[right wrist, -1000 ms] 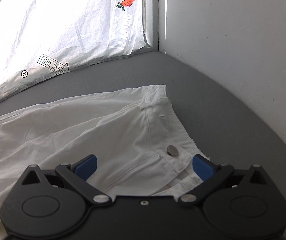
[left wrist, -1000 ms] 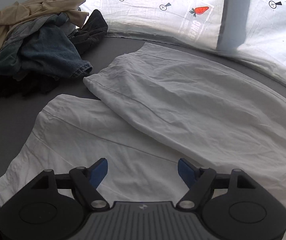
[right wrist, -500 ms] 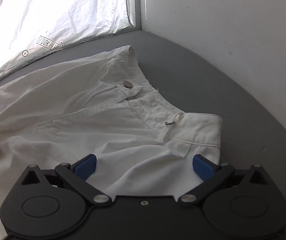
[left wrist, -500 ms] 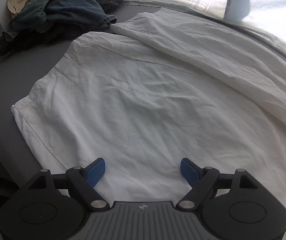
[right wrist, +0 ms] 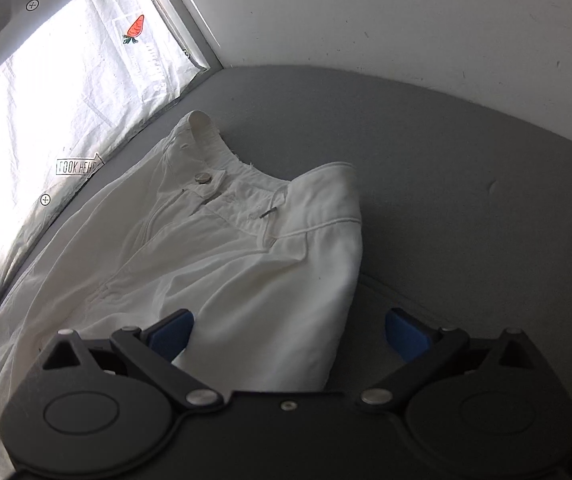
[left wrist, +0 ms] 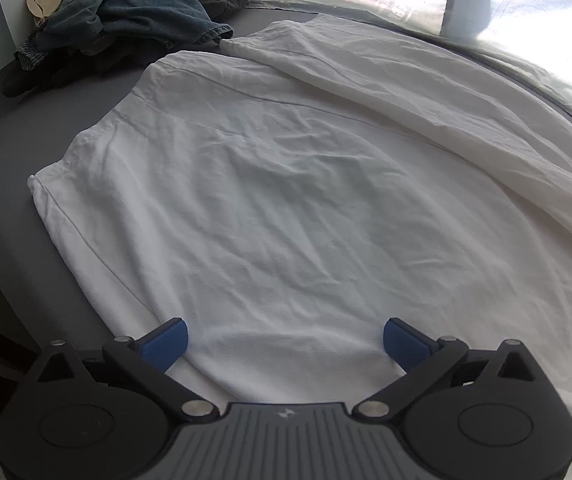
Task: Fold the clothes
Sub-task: 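Grasp the trousers waistband with the right gripper and lift it up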
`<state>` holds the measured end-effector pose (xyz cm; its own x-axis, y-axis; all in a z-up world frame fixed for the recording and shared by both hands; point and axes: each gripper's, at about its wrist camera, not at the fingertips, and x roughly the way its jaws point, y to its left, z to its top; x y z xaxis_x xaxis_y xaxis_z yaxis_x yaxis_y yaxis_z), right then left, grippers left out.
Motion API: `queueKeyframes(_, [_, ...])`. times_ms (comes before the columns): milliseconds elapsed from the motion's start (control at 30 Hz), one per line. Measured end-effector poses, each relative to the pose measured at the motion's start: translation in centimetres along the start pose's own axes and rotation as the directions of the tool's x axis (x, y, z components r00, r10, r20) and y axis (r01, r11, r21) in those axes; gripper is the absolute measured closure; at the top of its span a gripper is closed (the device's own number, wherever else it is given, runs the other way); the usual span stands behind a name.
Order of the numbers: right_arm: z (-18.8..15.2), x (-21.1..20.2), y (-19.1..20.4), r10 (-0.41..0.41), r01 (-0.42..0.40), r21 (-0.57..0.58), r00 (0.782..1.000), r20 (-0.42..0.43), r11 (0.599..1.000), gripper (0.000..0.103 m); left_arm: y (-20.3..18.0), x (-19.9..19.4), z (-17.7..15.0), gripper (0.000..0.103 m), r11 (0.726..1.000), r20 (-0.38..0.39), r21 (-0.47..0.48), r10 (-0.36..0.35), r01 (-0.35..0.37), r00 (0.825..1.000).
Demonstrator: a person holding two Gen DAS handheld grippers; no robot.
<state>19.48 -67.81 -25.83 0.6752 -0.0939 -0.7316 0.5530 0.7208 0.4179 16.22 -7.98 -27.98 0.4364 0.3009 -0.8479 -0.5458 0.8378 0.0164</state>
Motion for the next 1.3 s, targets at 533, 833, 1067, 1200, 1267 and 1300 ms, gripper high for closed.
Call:
queueKeyframes(533, [-1.0,1.3,-2.6,0.331,-0.286,0.445,0.943,-0.025,0.849,0.005,1.0,0.1,0.7,0.0,0.998,-0.045,0.005,-0.067,0.067,0.997])
queueKeyframes(833, [-3.3,1.1,-3.7,0.36,-0.276,0.529,0.931,-0.061,0.803,0.052,2.0,0.1,1.3,0.0,0.992,-0.061,-0.03,-0.123,0.122,0.99])
queueKeyframes(1067, [-3.6,1.5,-3.2,0.349,-0.259,0.541,0.935,-0.068,0.8,0.081,1.5,0.2,1.3,0.0,0.994,-0.069,0.019,-0.106,0.107,0.992])
queueKeyframes(1200, [-3.7,1.9,-2.6,0.288,-0.199,0.517,0.953,-0.095,0.832,0.092,1.8,0.0,1.1,0.002,0.993,-0.057,0.015,-0.114,0.115,0.992])
queueKeyframes(1267, [-3.5,1.8,-1.9,0.262,-0.182,0.482,0.96,-0.102,0.857,0.092,2.7,-0.2,1.2,0.006,0.991,-0.044,-0.027,-0.134,0.133,0.99])
queueKeyframes(1300, [-3.3,1.9,-1.6,0.249,-0.173,0.464,0.962,-0.107,0.868,0.092,3.2,-0.4,1.3,0.012,0.988,-0.035,-0.058,-0.147,0.145,0.988])
